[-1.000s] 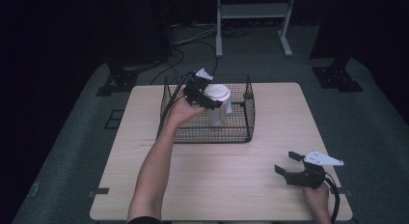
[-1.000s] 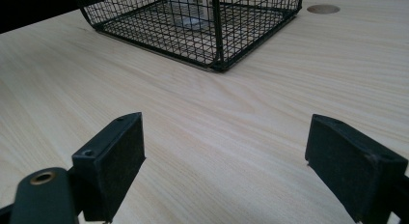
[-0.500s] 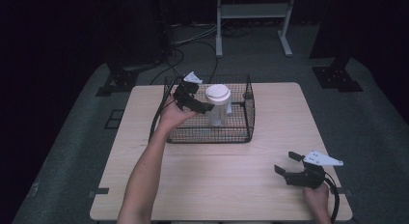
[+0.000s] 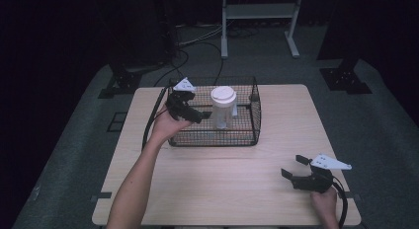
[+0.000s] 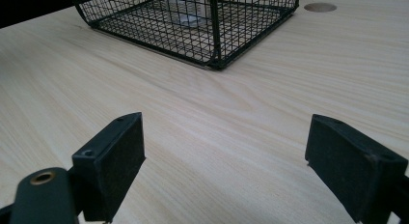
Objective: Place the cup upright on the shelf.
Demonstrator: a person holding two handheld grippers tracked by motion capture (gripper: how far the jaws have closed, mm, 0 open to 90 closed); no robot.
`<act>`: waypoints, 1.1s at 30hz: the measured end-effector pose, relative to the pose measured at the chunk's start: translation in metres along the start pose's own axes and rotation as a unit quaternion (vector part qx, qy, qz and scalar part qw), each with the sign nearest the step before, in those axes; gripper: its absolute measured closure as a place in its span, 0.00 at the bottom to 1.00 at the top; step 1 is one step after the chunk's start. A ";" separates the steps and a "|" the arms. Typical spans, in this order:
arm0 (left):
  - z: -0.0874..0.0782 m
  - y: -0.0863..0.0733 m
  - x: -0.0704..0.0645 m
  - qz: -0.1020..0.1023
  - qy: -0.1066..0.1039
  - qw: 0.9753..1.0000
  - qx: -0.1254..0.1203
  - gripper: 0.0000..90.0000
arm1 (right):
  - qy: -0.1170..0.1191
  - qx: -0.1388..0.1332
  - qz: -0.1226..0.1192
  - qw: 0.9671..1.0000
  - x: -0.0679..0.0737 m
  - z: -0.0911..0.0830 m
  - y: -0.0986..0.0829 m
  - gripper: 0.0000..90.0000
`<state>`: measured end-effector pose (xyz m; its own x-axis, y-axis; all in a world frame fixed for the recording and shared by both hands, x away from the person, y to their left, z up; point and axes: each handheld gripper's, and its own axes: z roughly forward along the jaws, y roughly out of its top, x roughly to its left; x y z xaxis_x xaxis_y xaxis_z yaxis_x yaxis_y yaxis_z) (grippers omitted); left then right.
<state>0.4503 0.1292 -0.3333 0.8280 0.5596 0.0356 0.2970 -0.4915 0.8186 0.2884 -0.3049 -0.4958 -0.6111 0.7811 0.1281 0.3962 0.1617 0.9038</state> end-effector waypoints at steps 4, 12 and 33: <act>-0.008 -0.004 -0.006 0.006 -0.005 1.000 -0.006 0.00 | -0.002 0.002 0.000 1.000 0.000 0.000 0.000 0.14; -0.022 -0.015 -0.018 0.014 -0.010 1.000 -0.016 0.00 | -0.005 0.005 -0.002 1.000 0.001 0.001 0.000 0.14; -0.047 -0.055 -0.052 0.011 -0.019 0.999 -0.040 0.00 | -0.011 0.010 -0.008 1.000 0.002 0.002 0.000 0.14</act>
<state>0.3686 0.1586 -0.3526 0.8515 0.5232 0.0337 0.2410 -0.4478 0.8610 0.2882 -0.3022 -0.4964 -0.6026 0.7910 0.1055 0.4007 0.1856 0.8972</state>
